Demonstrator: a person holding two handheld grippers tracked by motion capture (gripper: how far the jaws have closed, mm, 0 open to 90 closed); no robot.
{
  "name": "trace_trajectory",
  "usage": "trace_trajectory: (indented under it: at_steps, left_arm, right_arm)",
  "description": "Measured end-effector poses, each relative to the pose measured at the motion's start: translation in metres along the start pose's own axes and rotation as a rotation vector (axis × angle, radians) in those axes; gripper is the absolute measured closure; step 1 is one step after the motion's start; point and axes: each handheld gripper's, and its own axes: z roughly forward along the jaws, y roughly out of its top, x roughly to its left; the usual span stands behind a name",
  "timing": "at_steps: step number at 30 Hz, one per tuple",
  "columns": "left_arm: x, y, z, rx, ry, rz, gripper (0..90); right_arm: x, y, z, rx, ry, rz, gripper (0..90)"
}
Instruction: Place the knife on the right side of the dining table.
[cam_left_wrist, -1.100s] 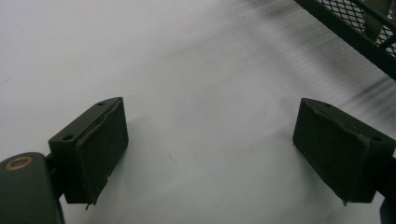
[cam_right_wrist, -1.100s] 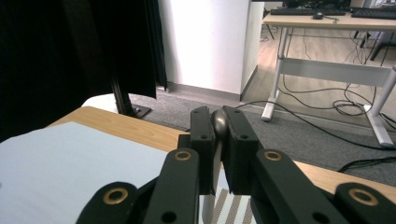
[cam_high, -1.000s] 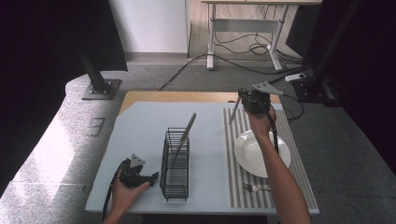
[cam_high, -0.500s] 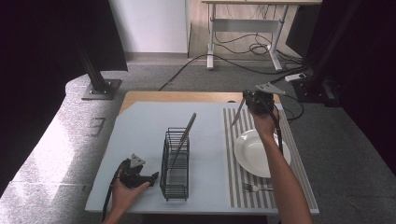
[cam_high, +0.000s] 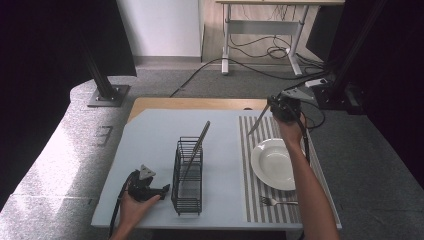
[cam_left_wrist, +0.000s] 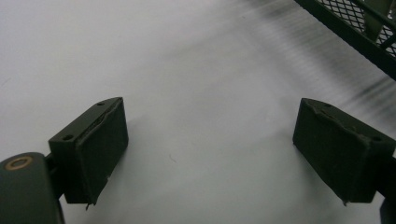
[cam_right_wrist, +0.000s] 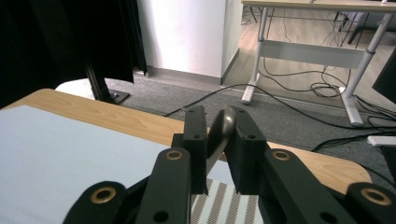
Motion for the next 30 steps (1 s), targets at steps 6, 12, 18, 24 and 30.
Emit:
trace_trajectory:
  at_steps: [6,12,18,24,30]
  left_arm:
    - [0.0,0.0,0.0,0.0,0.0,0.0,10.0]
    - [0.0,0.0,0.0,0.0,0.0,0.0,10.0]
    - [0.0,0.0,0.0,0.0,0.0,0.0,10.0]
    - [0.0,0.0,0.0,0.0,0.0,0.0,10.0]
    - [0.0,0.0,0.0,0.0,0.0,0.0,10.0]
  right_arm:
    - [-0.005,-0.002,0.0,0.001,-0.009,0.003,77.4]
    - [-0.019,-0.009,-0.003,0.007,-0.018,0.029,75.7]
    - [-0.031,-0.014,-0.004,0.021,-0.024,0.051,74.0]
    - [-0.035,-0.017,-0.004,0.023,-0.03,0.045,71.8]
    - [-0.044,-0.023,-0.003,0.037,-0.039,0.054,69.7]
